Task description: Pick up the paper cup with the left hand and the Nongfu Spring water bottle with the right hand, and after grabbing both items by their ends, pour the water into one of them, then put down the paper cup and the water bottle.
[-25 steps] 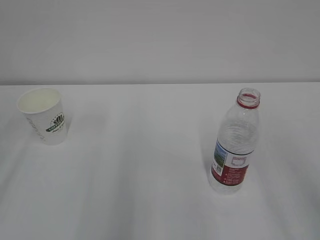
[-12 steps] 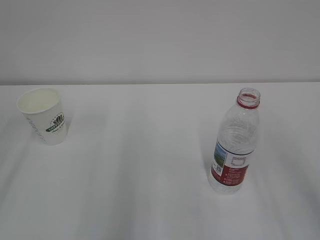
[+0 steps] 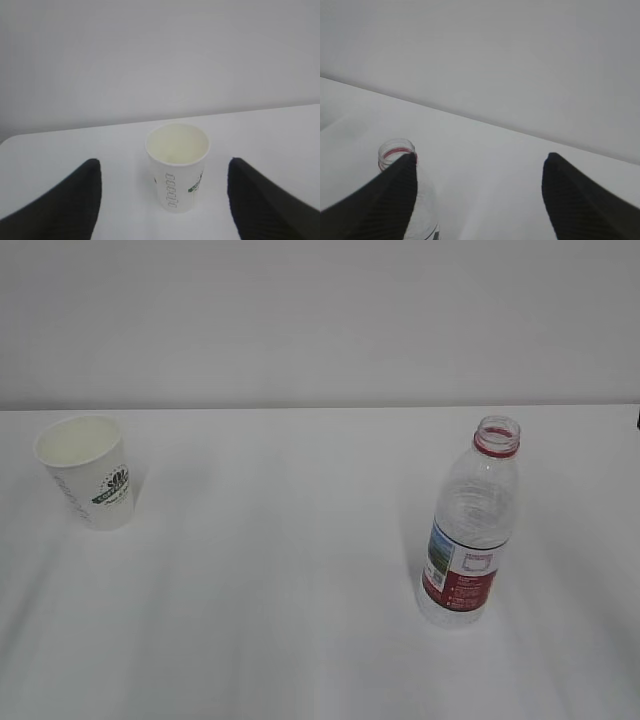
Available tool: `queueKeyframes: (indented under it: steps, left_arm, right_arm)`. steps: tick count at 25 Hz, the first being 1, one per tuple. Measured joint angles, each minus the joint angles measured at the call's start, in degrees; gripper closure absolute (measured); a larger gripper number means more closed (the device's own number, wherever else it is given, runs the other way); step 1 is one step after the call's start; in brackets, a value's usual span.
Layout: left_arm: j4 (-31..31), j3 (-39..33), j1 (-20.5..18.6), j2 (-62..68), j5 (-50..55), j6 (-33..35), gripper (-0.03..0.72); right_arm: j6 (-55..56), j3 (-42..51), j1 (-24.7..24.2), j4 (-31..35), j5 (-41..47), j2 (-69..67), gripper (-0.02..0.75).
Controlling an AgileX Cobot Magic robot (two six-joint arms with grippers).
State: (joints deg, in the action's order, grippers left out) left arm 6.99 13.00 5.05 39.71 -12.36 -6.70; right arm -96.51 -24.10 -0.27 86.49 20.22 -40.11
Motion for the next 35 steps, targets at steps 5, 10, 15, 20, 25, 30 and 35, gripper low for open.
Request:
queueKeyframes:
  steps: [5,10,15,20,25,30,35]
  left_arm:
    - [0.00,-2.13,0.00,0.00,-2.56,0.00,0.111]
    - [0.00,-2.13,0.00,0.00,-3.14,0.00,0.111]
    - [0.00,-2.21,0.00,0.00,-3.14,0.00,0.111]
    - [0.00,-2.21,0.00,0.00,-3.14,0.00,0.111]
    - [0.10,-2.21,0.00,0.00,-3.14,0.00,0.111]
    - [0.21,-2.21,0.00,0.00,-3.14,0.00,0.111]
    - [0.21,-2.21,0.00,0.00,-3.14,0.00,0.111]
  right_arm:
    - [-7.25,2.41,0.00,8.10,0.39,-0.14,0.150]
    - [-10.00,2.41,0.00,8.85,0.39,-0.14,0.150]
    - [-15.10,4.53,0.00,12.85,0.39,-0.68,0.150]
    - [-19.04,6.90,0.00,16.18,0.43,-0.78,0.150]
    - [-19.43,7.06,0.00,16.51,0.53,-0.78,0.150]
    - [-19.57,7.06,0.00,16.55,0.53,-0.78,0.150]
    - [-19.67,7.06,0.00,16.65,0.53,-0.78,0.150]
